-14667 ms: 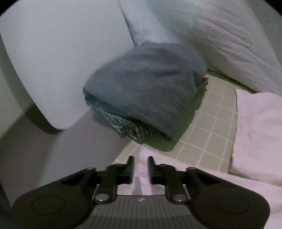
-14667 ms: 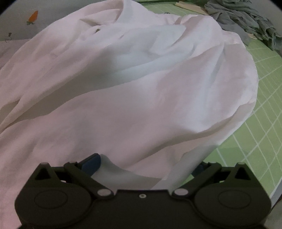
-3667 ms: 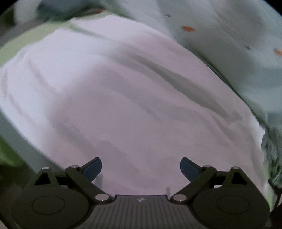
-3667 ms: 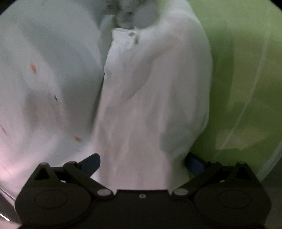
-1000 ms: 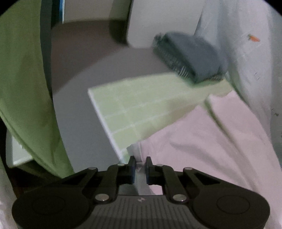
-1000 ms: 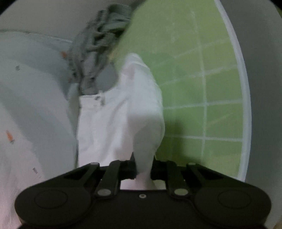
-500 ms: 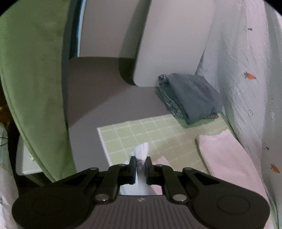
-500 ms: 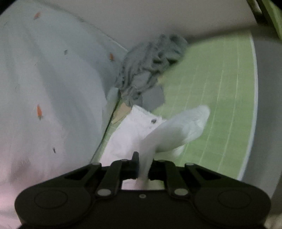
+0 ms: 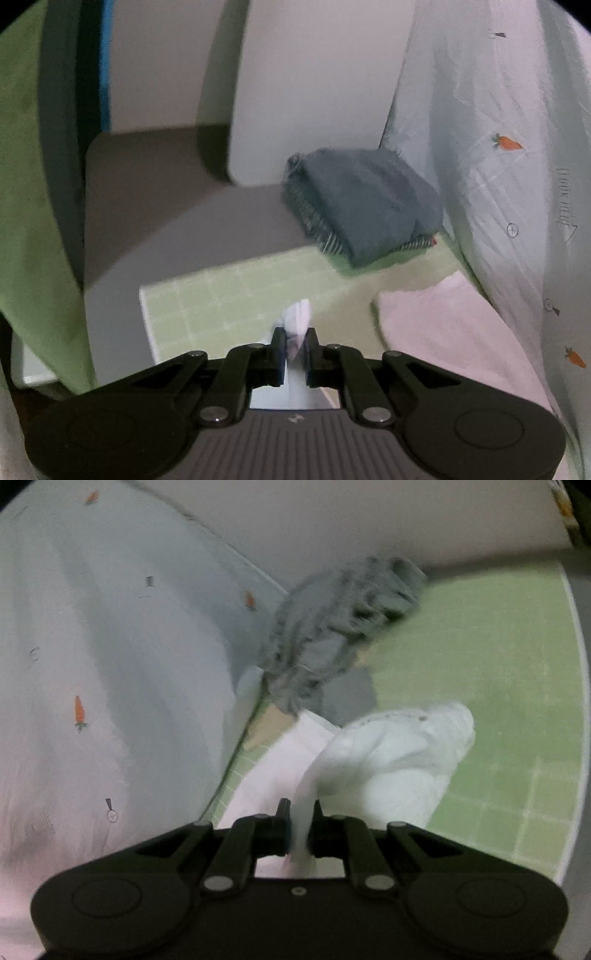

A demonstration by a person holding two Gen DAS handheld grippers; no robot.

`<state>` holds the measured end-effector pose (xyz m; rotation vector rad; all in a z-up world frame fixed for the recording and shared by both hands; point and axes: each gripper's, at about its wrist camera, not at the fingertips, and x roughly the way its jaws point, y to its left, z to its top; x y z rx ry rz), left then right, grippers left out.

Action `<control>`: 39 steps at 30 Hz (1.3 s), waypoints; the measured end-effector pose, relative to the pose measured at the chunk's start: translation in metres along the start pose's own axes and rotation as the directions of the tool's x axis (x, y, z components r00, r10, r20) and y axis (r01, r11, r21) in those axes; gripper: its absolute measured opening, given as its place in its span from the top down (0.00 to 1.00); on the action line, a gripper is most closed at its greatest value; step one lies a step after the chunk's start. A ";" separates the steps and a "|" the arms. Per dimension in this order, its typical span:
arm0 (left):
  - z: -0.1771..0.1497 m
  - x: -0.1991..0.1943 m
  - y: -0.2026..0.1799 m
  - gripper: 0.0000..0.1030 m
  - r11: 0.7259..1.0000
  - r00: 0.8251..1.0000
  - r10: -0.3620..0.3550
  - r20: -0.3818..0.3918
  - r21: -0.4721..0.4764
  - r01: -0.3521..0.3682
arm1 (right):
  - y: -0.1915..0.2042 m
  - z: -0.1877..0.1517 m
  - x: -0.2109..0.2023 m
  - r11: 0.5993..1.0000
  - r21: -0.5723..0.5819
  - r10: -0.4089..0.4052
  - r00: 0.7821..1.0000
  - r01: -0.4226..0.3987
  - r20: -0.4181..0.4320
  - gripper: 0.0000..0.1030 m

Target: Fold clothes

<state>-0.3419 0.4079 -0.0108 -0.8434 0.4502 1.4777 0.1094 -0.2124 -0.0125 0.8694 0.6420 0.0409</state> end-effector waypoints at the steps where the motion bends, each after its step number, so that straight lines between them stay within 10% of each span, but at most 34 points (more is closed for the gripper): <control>1: 0.005 0.004 -0.011 0.89 1.000 1.000 -0.010 0.009 0.001 0.010 | 0.009 0.003 0.006 1.000 0.003 0.009 1.000 -0.009 0.006 0.90; 11: 0.072 0.106 -0.202 0.89 0.975 0.981 -0.176 0.079 0.150 0.163 | 0.121 0.040 0.167 0.998 -0.011 0.054 0.996 -0.054 -0.066 0.90; 13: 0.079 0.133 -0.248 0.83 0.965 0.982 -0.174 0.073 0.211 0.156 | 0.147 0.046 0.220 0.996 -0.079 0.026 0.995 -0.034 -0.097 0.77; 16: 0.061 0.150 -0.244 0.57 0.968 0.990 -0.141 0.028 0.212 0.132 | 0.170 0.041 0.270 0.988 -0.157 -0.018 0.992 -0.002 -0.124 0.31; 19: 0.042 0.165 -0.237 0.19 0.972 0.994 -0.106 -0.018 0.210 0.107 | 0.177 0.020 0.267 0.972 -0.235 -0.027 0.997 0.008 -0.079 0.05; 24: 0.010 0.190 -0.225 0.18 0.975 0.994 -0.046 -0.095 0.210 0.065 | 0.133 -0.020 0.237 0.930 -0.305 -0.236 0.970 0.207 -0.061 0.04; 30: -0.027 0.199 -0.172 0.18 0.979 0.977 0.069 -0.201 0.200 -0.028 | 0.055 -0.050 0.196 0.924 -0.086 -0.381 0.917 0.373 -0.122 0.02; 39: -0.047 0.195 -0.176 0.18 0.969 0.964 0.025 -0.266 0.243 0.041 | 0.051 -0.076 0.218 0.947 -0.075 -0.322 0.929 0.313 -0.182 0.02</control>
